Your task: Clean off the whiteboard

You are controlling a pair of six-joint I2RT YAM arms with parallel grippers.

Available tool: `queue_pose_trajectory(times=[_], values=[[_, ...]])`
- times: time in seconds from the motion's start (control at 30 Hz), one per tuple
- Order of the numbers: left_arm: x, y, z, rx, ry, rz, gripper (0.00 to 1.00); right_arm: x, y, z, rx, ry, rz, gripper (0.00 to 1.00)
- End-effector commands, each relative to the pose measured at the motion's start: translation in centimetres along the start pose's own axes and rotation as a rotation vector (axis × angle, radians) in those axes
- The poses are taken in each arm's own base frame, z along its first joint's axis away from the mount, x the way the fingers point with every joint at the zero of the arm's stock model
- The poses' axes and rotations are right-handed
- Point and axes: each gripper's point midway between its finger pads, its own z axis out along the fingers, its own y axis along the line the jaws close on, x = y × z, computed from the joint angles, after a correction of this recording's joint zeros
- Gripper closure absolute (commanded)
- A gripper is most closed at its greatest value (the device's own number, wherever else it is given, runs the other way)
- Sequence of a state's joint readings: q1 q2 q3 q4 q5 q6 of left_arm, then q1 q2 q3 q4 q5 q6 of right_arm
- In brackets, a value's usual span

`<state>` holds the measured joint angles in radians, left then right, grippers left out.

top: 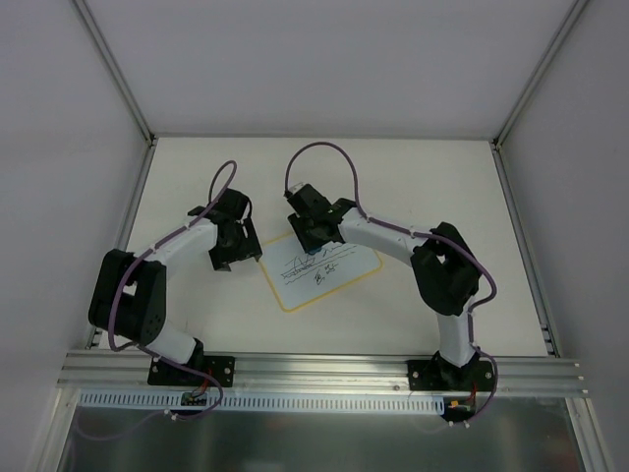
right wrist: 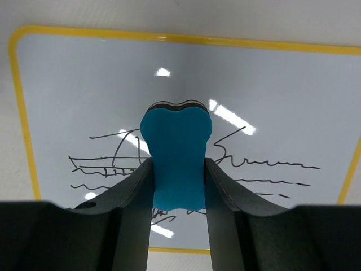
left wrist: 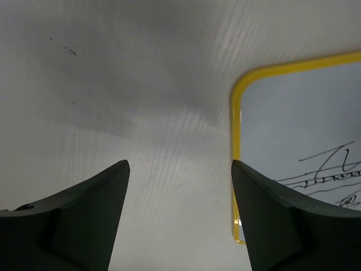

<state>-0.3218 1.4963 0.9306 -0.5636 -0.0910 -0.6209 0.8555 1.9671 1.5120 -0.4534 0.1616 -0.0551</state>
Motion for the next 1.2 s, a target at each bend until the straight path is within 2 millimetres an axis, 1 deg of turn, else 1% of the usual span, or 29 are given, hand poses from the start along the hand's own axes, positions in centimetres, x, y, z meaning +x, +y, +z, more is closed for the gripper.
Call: queue_pose_trajectory(times=[0.0, 0.07, 0.1, 0.23, 0.33, 0.57, 0.67, 0.7, 0.77, 0.87, 0.9, 0.97, 1.03, 1.07, 1.17], values=[[-1.1, -0.3, 0.4, -0.042, -0.024, -0.041, 0.27, -1.3, 1.2, 0.1, 0.024, -0.038, 0.096, 1.0], [-1.2, -0.2, 0.9, -0.054, -0.026, -0.048, 0.31, -1.0, 1.7, 0.4, 0.035, -0.037, 0.102, 1.0], [-1.1, -0.2, 1.2, -0.056, -0.021, -0.049, 0.35, -0.7, 2.3, 0.6, 0.024, -0.03, 0.106, 1.0], [-1.3, -0.8, 1.9, -0.04, -0.016, -0.054, 0.41, -0.4, 3.4, 1.2, 0.003, -0.02, 0.117, 0.99], [-1.7, -1.5, 2.2, -0.018, -0.022, -0.065, 0.43, -0.3, 4.0, 1.5, -0.014, -0.016, 0.126, 1.0], [-3.1, -2.9, 2.9, 0.017, -0.047, -0.085, 0.45, -0.6, 4.6, 1.7, -0.043, -0.026, 0.155, 1.0], [-3.4, -3.4, 3.4, 0.025, -0.044, -0.084, 0.49, -0.6, 4.8, 1.5, -0.054, -0.028, 0.164, 1.0], [-3.4, -3.4, 3.6, 0.021, -0.044, -0.083, 0.53, -0.7, 4.8, 1.4, -0.056, -0.032, 0.163, 1.0], [-3.7, -3.3, 3.8, 0.011, -0.05, -0.085, 0.54, -0.7, 4.9, 1.3, -0.059, -0.033, 0.163, 1.0], [-3.7, -3.4, 4.2, 0.006, -0.042, -0.087, 0.6, -0.8, 5.2, 1.4, -0.077, -0.032, 0.17, 1.0], [-3.4, -3.3, 4.6, 0.001, -0.031, -0.086, 0.6, -0.9, 5.4, 1.3, -0.083, -0.035, 0.174, 1.0], [-3.4, -3.3, 4.8, -0.002, -0.027, -0.085, 0.64, -0.8, 5.5, 1.5, -0.092, -0.031, 0.178, 1.0], [-3.1, -3.1, 5.1, -0.009, -0.019, -0.086, 0.65, -0.7, 5.7, 1.6, -0.095, -0.028, 0.185, 1.0], [-3.0, -3.0, 5.2, -0.012, -0.015, -0.085, 0.69, -0.6, 5.7, 1.7, -0.095, -0.027, 0.19, 1.0], [-2.5, -2.7, 5.6, -0.024, -0.003, -0.091, 0.71, -0.6, 6.3, 1.9, -0.106, -0.027, 0.207, 1.0]])
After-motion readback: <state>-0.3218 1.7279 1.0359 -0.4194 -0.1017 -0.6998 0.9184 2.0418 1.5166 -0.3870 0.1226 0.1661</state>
